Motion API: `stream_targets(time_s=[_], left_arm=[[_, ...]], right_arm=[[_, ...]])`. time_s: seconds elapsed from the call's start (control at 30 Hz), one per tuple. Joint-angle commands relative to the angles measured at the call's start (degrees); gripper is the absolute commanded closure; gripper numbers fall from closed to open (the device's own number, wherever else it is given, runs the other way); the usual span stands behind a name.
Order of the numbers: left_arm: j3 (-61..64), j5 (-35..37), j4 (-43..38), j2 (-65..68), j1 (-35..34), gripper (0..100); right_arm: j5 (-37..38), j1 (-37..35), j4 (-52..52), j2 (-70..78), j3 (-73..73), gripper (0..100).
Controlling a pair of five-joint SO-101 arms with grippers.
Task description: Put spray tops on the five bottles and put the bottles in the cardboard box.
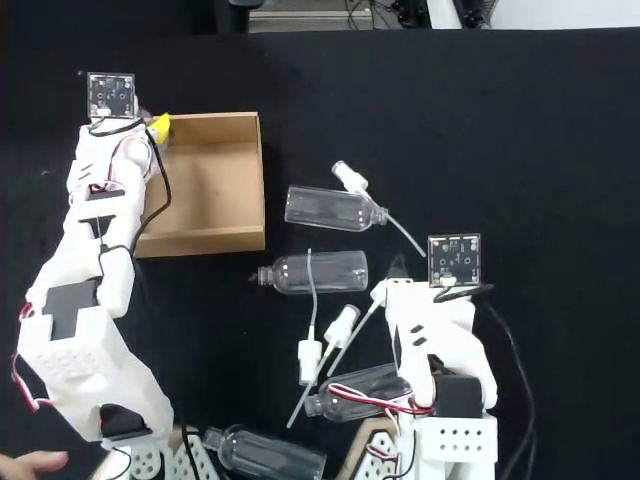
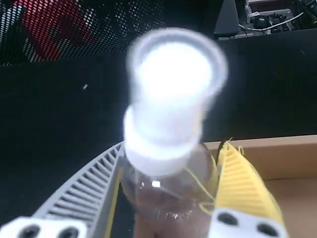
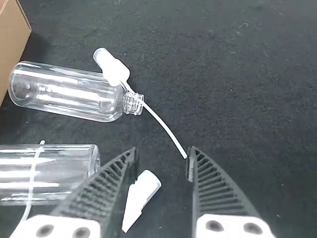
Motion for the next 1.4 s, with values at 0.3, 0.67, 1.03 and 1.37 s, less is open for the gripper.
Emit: stream_targets(time_s=[0.3,0.67,1.03,1.37], left_arm=[[2.4,0.3,-0.6,-10.5,-1.2,71],[5.1,0.2,-0.6,-11.3,-1.5,71],[11.6,0.3,-0.6,-19.3,-0.7,71],[18.3,0.2,-0.6,-23.7,-2.7,71]], right_arm=[[0.0,-0.4,-1.6,-5.5,-0.4,86.1],[0.1,-0.4,-1.6,-5.5,-0.4,86.1],[0.1,-0.4,-1.6,-5.5,-0.4,86.1],[0.0,-0.4,-1.6,-5.5,-0.4,86.1]])
